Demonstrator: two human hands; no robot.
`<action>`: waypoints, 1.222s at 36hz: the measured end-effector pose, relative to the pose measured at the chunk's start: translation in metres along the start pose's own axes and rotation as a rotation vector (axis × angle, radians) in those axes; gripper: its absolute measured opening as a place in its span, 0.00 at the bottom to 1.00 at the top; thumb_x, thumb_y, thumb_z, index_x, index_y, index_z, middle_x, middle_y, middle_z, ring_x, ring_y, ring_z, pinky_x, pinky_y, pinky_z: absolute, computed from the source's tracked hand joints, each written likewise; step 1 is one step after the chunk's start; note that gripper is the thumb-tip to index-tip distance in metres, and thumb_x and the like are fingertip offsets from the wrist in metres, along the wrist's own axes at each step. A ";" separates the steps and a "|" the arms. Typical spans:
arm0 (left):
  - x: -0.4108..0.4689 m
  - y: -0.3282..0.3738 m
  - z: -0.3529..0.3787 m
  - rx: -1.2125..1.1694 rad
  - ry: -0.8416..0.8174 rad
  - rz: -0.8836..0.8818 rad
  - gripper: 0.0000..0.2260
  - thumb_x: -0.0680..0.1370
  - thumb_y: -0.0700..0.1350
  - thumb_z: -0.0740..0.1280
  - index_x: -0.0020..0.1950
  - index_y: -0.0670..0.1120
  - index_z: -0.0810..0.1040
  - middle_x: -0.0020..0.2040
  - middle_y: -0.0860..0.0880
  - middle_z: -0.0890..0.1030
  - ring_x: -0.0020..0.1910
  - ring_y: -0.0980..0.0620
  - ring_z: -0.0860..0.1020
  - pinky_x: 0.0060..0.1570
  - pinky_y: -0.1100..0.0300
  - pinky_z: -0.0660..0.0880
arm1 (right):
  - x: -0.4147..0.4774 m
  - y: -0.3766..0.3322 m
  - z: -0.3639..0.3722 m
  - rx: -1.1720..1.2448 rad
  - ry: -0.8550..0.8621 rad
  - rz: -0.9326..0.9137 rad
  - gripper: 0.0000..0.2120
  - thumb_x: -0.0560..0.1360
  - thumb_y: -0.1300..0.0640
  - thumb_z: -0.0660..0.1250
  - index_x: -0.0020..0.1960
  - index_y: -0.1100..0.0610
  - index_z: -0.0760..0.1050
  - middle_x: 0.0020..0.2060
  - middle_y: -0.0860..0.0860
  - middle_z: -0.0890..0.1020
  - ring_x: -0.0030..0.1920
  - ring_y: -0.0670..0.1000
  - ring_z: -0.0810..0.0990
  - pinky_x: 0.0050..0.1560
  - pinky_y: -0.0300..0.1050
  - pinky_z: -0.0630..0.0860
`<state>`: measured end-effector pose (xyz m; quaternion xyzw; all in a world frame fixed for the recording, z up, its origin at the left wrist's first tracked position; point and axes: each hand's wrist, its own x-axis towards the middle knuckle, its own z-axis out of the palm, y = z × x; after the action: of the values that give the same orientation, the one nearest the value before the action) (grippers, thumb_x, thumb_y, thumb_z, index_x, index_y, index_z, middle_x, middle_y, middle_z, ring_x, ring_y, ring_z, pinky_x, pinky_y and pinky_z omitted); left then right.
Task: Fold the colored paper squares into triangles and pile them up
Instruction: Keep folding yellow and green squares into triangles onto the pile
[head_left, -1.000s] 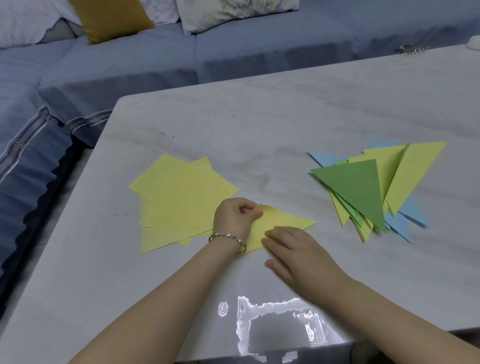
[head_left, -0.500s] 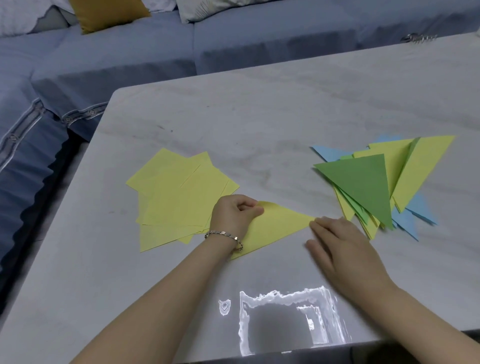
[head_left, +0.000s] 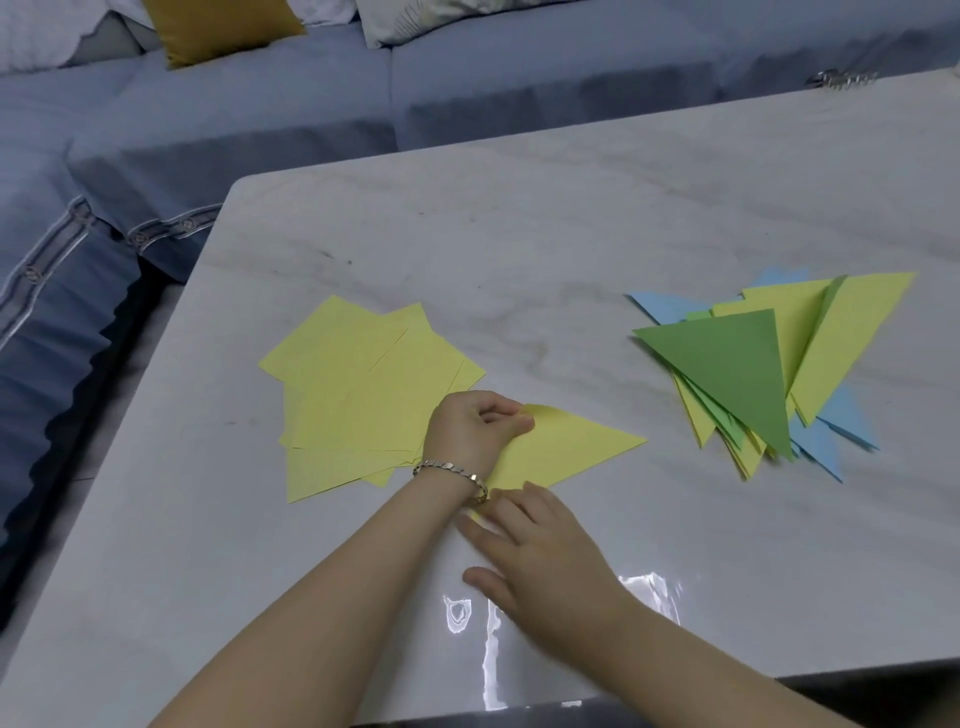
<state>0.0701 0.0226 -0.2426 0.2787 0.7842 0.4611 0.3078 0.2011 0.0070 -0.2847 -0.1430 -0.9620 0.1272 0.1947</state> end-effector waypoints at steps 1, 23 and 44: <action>0.000 0.000 0.000 0.000 0.000 0.002 0.11 0.67 0.39 0.75 0.31 0.53 0.78 0.27 0.55 0.77 0.29 0.60 0.75 0.41 0.66 0.72 | -0.001 0.003 -0.003 0.024 -0.010 -0.012 0.19 0.71 0.44 0.58 0.51 0.53 0.81 0.47 0.50 0.81 0.52 0.50 0.70 0.61 0.49 0.64; -0.047 0.033 -0.001 0.109 0.007 0.260 0.10 0.73 0.43 0.69 0.53 0.52 0.75 0.51 0.57 0.78 0.50 0.61 0.76 0.51 0.69 0.70 | 0.006 0.082 -0.112 0.441 0.400 0.748 0.20 0.74 0.64 0.67 0.65 0.54 0.70 0.42 0.54 0.74 0.34 0.41 0.71 0.37 0.30 0.66; -0.008 -0.018 -0.096 0.820 0.005 0.068 0.21 0.76 0.50 0.66 0.68 0.47 0.70 0.66 0.49 0.72 0.63 0.49 0.71 0.58 0.59 0.67 | 0.001 0.081 -0.093 0.098 -0.156 0.636 0.10 0.76 0.57 0.61 0.51 0.51 0.79 0.43 0.47 0.75 0.48 0.49 0.76 0.45 0.43 0.69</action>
<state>0.0012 -0.0440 -0.2199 0.4029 0.8941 0.1207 0.1540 0.2571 0.0995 -0.2255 -0.4164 -0.8740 0.2381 0.0779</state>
